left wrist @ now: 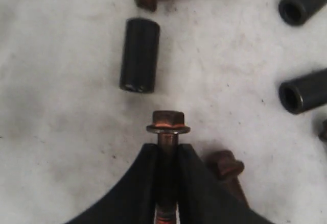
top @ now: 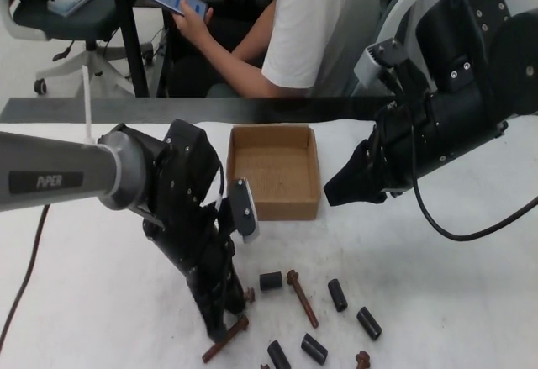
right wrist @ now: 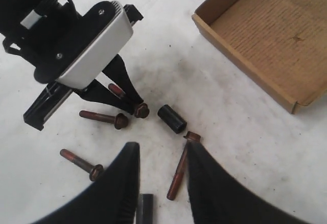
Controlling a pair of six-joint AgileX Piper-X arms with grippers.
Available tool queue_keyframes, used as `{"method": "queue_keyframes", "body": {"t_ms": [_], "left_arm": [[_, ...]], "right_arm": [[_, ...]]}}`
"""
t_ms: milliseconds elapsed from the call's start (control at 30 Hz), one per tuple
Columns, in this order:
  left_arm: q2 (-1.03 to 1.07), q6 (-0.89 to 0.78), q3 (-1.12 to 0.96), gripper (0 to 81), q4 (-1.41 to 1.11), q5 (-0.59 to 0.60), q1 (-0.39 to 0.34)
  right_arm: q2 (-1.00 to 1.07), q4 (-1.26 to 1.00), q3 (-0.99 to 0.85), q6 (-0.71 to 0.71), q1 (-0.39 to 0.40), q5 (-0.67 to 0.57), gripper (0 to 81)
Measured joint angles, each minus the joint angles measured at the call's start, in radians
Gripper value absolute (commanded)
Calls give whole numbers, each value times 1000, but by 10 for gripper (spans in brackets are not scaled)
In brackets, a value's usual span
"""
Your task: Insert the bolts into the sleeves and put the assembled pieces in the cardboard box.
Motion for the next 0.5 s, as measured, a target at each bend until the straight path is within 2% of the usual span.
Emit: {"method": "queue_keyframes", "body": {"t_ms": [267, 500], "left_arm": [[-84, -67, -208, 2, -30, -30, 6], [-83, -67, -223, 2, 51, -86, 58]], "right_arm": [[0, -1, 0, -11, -33, 0, 300], [9, 75, 25, -107, -56, 98, 300]]}}
